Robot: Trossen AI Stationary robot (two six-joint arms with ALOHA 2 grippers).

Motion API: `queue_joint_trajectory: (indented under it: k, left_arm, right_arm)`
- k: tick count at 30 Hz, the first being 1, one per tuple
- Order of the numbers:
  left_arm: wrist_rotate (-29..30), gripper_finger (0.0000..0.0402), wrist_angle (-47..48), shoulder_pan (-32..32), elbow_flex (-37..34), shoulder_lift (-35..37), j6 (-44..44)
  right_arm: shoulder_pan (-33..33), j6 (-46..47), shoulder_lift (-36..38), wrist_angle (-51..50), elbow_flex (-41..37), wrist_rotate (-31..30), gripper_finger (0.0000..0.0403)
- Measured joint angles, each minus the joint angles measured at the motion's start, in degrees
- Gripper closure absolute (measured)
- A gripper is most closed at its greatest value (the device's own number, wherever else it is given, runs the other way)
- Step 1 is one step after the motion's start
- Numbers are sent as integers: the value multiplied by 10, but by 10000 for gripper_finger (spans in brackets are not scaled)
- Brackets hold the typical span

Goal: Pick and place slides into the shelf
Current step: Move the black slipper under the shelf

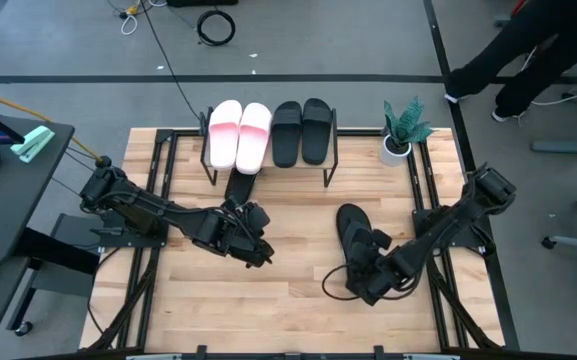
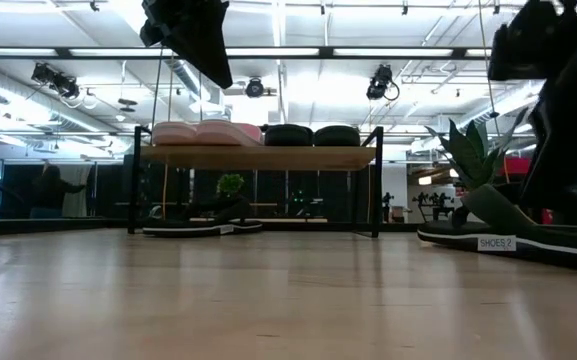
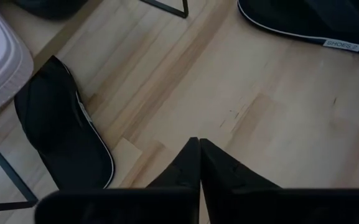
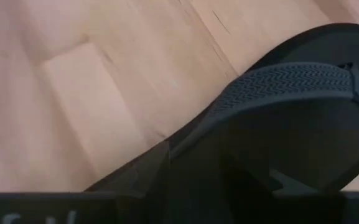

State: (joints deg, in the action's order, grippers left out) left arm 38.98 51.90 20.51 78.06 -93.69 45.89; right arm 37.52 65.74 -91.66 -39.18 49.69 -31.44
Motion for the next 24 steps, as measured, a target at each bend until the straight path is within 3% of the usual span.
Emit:
queue_joint_trajectory:
  k: [7, 16, 24]
  left_arm:
    - [0, 372, 0, 0, 0, 0, 0]
    - [0, 396, 0, 0, 0, 0, 0]
    - [0, 378, 0, 0, 0, 0, 0]
  right_arm:
    - [-38, -24, -8, 0, 0, -6, 259]
    - [-91, -58, -8, 1, 0, -7, 259]
    - [-96, -44, -8, 20, 0, -7, 259]
